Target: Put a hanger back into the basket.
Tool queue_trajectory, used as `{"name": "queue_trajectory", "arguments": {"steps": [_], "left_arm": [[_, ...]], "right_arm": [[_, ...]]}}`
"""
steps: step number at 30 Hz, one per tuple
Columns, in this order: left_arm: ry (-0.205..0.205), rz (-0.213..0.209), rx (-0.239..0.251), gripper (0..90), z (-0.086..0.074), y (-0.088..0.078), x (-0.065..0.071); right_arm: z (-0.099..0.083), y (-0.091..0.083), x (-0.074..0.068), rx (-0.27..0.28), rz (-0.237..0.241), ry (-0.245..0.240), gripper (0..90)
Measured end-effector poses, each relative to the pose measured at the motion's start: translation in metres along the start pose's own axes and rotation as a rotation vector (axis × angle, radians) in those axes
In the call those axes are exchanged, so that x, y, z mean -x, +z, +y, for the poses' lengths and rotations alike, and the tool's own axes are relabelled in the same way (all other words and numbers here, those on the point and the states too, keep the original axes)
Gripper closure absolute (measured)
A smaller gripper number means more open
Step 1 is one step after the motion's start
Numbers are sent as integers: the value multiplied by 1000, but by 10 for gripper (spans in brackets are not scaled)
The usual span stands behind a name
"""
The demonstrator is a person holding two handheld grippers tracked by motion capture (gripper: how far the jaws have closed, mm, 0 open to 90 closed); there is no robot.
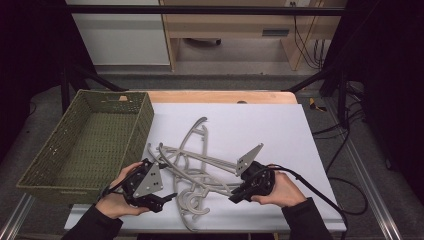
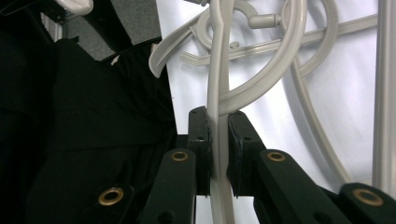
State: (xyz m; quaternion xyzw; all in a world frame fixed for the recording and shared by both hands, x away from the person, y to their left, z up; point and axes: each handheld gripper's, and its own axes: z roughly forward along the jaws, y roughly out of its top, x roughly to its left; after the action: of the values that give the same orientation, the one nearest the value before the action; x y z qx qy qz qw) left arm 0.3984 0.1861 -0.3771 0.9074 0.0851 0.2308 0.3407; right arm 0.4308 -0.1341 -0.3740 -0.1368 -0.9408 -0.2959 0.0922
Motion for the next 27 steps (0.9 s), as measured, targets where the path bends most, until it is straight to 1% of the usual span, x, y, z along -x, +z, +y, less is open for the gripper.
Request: {"name": "queue_trajectory", "arguments": {"steps": [1, 3, 4, 5, 6, 8, 9, 10, 11, 12, 13, 14, 16, 17, 18, 19, 20, 21, 22, 23, 24, 27], "left_arm": [[32, 1, -15, 201, 1, 5, 1], [64, 1, -30, 226, 2, 9, 3], [64, 1, -30, 237, 2, 9, 3], [109, 15, -46, 253, 3, 12, 4], [136, 17, -54, 273, 4, 14, 5], [164, 20, -39, 312, 6, 17, 9], [198, 27, -50, 339, 8, 17, 10], [198, 27, -50, 363, 8, 17, 10], [208, 29, -39, 379, 10, 19, 13], [251, 36, -44, 398, 13, 20, 16], [251, 36, -44, 419, 13, 20, 16], [271, 34, -48, 419, 14, 21, 17], [299, 39, -47, 455, 16, 22, 19], [315, 37, -51, 506, 16, 23, 20], [339, 38, -51, 534, 16, 24, 22], [339, 38, -51, 554, 16, 24, 22], [346, 35, -52, 554, 16, 25, 23], [353, 37, -54, 572, 16, 25, 24], [367, 35, -55, 620, 16, 26, 26], [367, 35, -55, 643, 16, 26, 26], [373, 33, -54, 643, 16, 26, 26], [405, 41, -55, 708, 15, 27, 30]], "right_arm": [[0, 0, 0, -3, 3, 5, 815], [0, 1, -1, -4, 5, -1, 815], [0, 1, -1, -9, 15, -2, 815], [0, 1, -2, -10, 20, -3, 815], [0, 1, -2, -6, 24, -8, 815], [0, 1, -3, -11, 33, -12, 814], [0, 1, -4, -15, 35, -13, 815], [0, 1, -4, -15, 35, -13, 815], [0, 2, -5, -22, 38, -17, 815], [0, 2, -5, -21, 41, -24, 815], [0, 2, -5, -21, 41, -24, 815], [0, 2, -6, -22, 45, -21, 815], [0, 2, -6, -23, 51, -29, 815], [0, 2, -7, -20, 52, -31, 815], [-1, 3, -8, -15, 49, -29, 815], [-1, 3, -8, -15, 49, -29, 815], [-1, 3, -8, -19, 60, -39, 815], [-1, 3, -9, -23, 61, -33, 815], [-1, 4, -9, -20, 59, -35, 815], [-1, 4, -9, -20, 62, -35, 815], [-1, 4, -9, -20, 62, -35, 815], [-1, 4, -9, -28, 71, -39, 815]]}}
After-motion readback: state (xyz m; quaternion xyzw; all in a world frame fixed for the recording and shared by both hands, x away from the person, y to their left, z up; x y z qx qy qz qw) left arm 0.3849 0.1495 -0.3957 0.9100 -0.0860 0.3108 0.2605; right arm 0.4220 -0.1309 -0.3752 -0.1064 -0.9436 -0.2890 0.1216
